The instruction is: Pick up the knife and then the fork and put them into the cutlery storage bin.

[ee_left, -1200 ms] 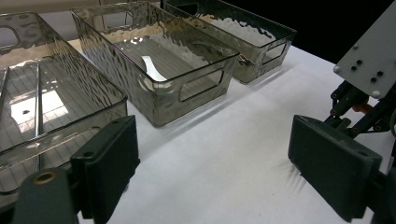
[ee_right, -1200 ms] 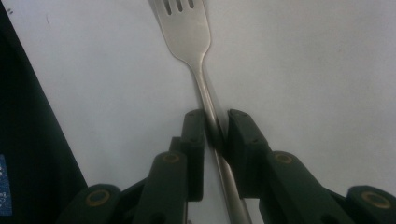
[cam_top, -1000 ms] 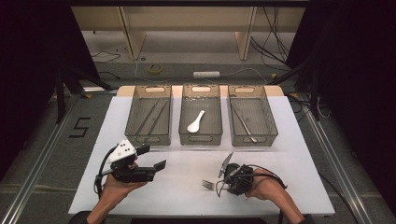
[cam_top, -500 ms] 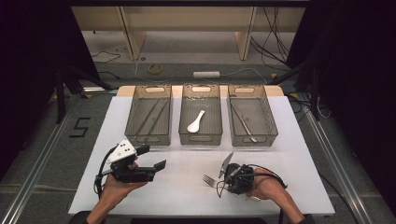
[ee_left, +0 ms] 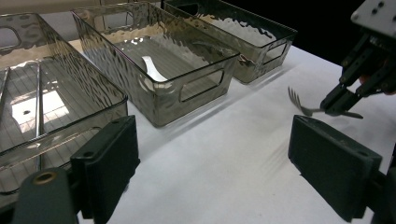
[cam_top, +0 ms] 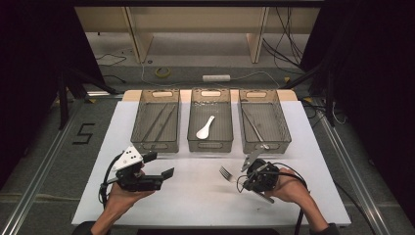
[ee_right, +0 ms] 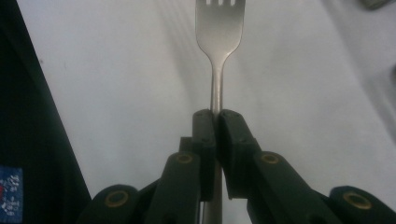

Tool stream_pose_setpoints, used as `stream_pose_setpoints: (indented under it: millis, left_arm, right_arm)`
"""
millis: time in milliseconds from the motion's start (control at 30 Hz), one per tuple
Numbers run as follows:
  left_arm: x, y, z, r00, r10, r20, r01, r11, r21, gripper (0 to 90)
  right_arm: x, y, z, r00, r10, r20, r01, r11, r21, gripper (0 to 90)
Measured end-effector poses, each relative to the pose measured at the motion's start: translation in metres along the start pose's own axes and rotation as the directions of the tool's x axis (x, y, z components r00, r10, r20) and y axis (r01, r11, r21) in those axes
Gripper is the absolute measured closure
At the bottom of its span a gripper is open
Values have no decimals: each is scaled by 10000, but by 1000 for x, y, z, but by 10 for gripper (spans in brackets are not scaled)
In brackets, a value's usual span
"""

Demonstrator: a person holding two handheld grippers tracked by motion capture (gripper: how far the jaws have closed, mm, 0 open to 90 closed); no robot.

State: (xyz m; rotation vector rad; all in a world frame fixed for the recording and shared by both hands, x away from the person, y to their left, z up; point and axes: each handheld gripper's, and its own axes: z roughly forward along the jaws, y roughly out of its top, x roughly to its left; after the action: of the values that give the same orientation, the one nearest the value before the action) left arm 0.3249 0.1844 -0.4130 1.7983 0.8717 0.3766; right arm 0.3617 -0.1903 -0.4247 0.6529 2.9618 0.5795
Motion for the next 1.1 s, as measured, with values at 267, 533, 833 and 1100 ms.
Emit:
stream_pose_setpoints:
  millis: [267, 533, 833, 1100]
  left_arm:
    - [1, 0, 0, 10000, -83, -47, 83, 9999, -57, 156]
    - [2, 0, 1, 9999, -127, -67, 126, 9999, -40, 156]
    - [2, 0, 0, 9999, -161, -53, 160, 9998, -108, 156]
    - [2, 0, -1, 9998, -206, -25, 206, 9997, -132, 156]
  right_arm:
    - [-27, -9, -25, 9942, 1032, -315, -1068, 9830, -1495, 855]
    - [-65, -8, -58, 9782, 2040, -399, -2063, 9297, -3051, 855]
    - [-101, 7, -86, 9551, 2960, -119, -2702, 8541, -4444, 855]
    - [-133, 20, -94, 9238, 3818, 274, -3212, 8121, -4873, 856]
